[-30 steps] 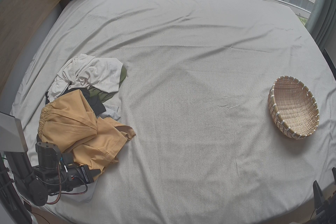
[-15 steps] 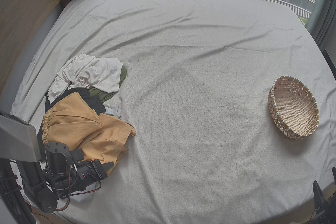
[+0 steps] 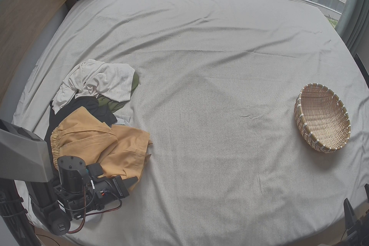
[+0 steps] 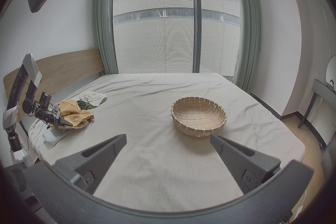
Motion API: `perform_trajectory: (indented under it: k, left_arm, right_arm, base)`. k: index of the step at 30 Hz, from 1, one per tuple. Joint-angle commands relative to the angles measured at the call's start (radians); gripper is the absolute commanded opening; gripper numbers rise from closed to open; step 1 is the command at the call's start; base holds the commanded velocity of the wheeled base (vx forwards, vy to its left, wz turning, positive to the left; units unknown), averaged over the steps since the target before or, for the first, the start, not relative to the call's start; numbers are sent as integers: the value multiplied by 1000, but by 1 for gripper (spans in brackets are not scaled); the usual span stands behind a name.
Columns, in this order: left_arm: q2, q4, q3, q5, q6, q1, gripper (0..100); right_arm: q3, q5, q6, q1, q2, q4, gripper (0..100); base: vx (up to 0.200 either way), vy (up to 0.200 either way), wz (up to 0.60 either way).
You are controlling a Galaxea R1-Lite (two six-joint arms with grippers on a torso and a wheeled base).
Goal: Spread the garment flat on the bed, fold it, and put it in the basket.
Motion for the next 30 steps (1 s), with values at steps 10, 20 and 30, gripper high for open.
perform_trajectory:
  k: [10, 20, 30]
  left_arm:
    - [45, 1, -114, 59, -3, -144, 0]
    - [93, 1, -175, 63, -18, -249, 0]
    - [136, 2, -234, 62, -20, -343, 0]
  right_arm:
    - [18, 1, -1, 0, -10, 0, 100]
    - [18, 1, -1, 0, -10, 0, 100]
    - [18, 1, -1, 0, -10, 0, 100]
  base:
    - [0, 0, 0]
    - [0, 0, 0]
    - [0, 0, 0]
